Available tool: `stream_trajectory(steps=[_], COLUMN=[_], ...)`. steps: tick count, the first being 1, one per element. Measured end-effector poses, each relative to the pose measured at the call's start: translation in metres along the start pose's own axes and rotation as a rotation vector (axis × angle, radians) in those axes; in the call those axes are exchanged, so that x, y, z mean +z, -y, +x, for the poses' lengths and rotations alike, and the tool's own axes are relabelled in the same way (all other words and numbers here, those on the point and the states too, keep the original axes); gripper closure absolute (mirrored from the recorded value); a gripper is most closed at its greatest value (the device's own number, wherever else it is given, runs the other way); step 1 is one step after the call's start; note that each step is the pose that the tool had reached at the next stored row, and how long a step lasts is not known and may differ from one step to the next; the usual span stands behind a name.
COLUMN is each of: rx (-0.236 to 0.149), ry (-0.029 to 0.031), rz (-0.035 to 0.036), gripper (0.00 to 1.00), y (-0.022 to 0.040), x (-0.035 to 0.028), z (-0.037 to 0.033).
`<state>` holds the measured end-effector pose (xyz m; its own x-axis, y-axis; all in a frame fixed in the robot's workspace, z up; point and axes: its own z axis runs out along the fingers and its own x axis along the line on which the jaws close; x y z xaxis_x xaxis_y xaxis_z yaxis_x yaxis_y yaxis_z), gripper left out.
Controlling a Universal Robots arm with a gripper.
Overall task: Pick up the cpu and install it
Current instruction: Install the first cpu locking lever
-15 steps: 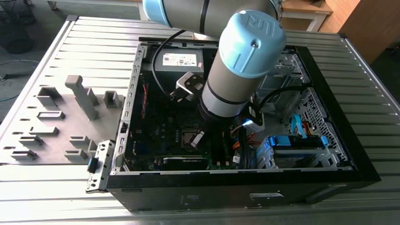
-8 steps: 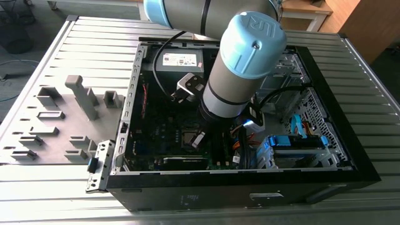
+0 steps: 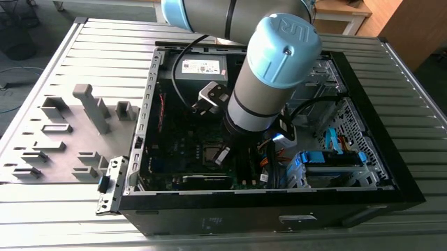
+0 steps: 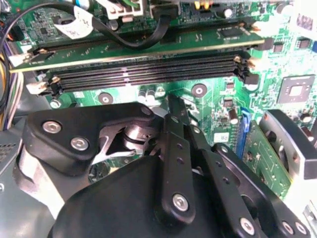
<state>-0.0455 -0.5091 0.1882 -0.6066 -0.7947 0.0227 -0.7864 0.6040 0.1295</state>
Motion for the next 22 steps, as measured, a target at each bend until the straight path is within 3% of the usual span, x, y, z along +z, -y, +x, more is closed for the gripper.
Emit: stream_trajectory(steps=[12,22], rx=[-0.012,-0.032], ry=[0.0012,-0.0019], rz=[-0.0019,-0.0012], gripper=[0.89,0.89], y=[0.0012,0.0020], x=[-0.0001,0.0023], z=[-0.0009,-0.0004])
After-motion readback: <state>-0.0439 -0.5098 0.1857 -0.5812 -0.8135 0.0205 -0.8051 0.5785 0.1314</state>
